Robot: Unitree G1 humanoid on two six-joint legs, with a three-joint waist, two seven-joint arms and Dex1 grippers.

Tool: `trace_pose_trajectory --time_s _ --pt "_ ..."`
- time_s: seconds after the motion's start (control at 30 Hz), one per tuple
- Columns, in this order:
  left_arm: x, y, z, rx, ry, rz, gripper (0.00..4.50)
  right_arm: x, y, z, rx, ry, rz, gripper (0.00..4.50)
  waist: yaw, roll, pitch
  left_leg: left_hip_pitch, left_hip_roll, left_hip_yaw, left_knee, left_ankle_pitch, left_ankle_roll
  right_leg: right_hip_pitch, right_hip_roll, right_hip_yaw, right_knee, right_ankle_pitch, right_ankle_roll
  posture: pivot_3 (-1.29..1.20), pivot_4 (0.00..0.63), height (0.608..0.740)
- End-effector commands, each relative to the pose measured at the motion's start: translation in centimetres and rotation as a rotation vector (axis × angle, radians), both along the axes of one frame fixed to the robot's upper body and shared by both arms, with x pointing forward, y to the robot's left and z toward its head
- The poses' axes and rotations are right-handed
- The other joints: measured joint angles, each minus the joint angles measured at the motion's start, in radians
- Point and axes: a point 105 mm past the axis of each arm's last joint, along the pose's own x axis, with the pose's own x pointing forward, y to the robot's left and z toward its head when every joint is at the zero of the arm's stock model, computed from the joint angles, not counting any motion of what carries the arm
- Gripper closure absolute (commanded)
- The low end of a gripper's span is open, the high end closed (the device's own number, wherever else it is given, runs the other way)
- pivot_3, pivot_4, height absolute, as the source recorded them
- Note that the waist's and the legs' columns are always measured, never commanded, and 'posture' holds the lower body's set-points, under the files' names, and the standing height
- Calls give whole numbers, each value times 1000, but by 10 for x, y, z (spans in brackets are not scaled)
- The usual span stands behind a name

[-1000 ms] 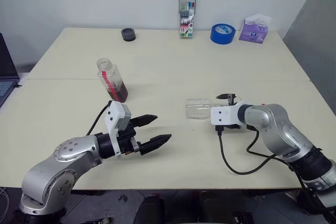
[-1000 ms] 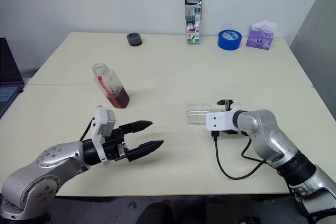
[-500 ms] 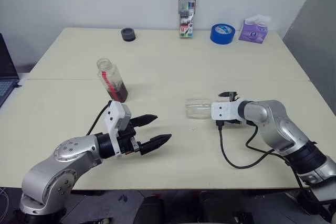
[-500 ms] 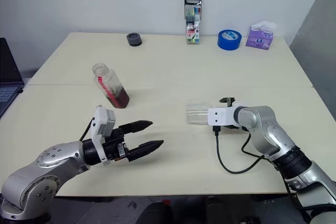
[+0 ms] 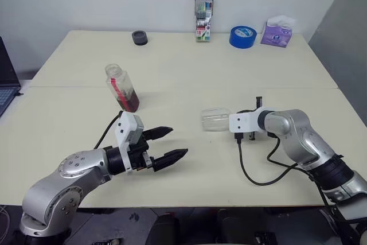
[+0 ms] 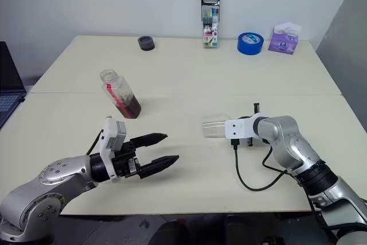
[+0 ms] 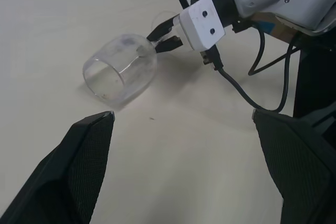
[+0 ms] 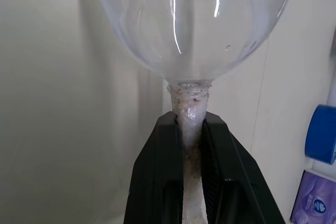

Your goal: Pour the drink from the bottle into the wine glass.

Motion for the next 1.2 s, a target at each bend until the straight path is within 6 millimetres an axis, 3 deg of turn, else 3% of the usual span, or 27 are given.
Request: trace_pose_trajectory --time_s 0.03,0.13,0.27,0.37,0.47,0.63,0.8,0.87,1.0,1.13,1.2 --pt "-12 4 0 -8 -30 48 0 9 41 28 207 -55 85 4351 -11 0 0 0 0 0 0 0 0 0 0 0 0 0 0 0 150 740" --pt "-12 21 -10 -32 -110 277 0 35 82 37 671 86 9 4351 -29 0 0 2 1 1 -1 0 0 0 1 2 1 1 -1 0 150 740" --pt "-18 39 -19 -3 -183 475 0 67 101 44 1091 204 -131 4351 -10 0 0 5 2 0 -2 -1 2 1 3 3 2 2 -4 0 150 740" --pt "-27 47 -22 -1 -192 574 0 78 113 45 1285 241 -186 4351 8 -1 0 4 0 0 -2 -1 2 1 0 2 0 2 -4 0 150 740" --pt "-35 43 -20 -26 -187 613 0 77 130 49 1462 273 -168 4351 2 0 0 2 -2 3 -2 -2 4 0 -2 4 -3 2 -3 0 150 740" --pt "-37 38 -17 -41 -184 629 0 69 150 34 1453 274 -144 4351 -19 0 0 -2 -1 5 -4 -2 2 -2 -2 5 -7 3 -2 0 150 740" --pt "-37 40 -16 -35 -190 630 0 59 152 -12 1256 300 -198 4351 -24 1 -1 1 -1 5 -5 -3 5 -2 -1 5 -4 3 -2 0 150 740" --pt "-38 41 -17 -32 -188 628 0 55 141 -32 1224 341 -246 4351 -24 3 -3 2 -1 5 -5 -3 5 -1 -1 5 -3 3 -2 0 150 740" --pt "-40 42 -20 -25 -178 623 0 52 112 -49 1203 343 -303 4351 -19 6 -9 4 -1 5 -5 -3 5 2 -1 5 -4 2 -2 0 150 740" --pt "-41 41 -21 -25 -170 613 0 50 95 -51 1196 327 -334 4351 -15 11 -9 15 -1 3 -6 -4 7 13 -1 4 -7 2 -2 0 150 740" --pt "-40 41 -21 -27 -170 609 0 50 96 -46 1204 319 -328 4351 -15 11 -10 26 -2 4 -11 -4 7 24 -2 4 -11 2 -1 0 150 740"
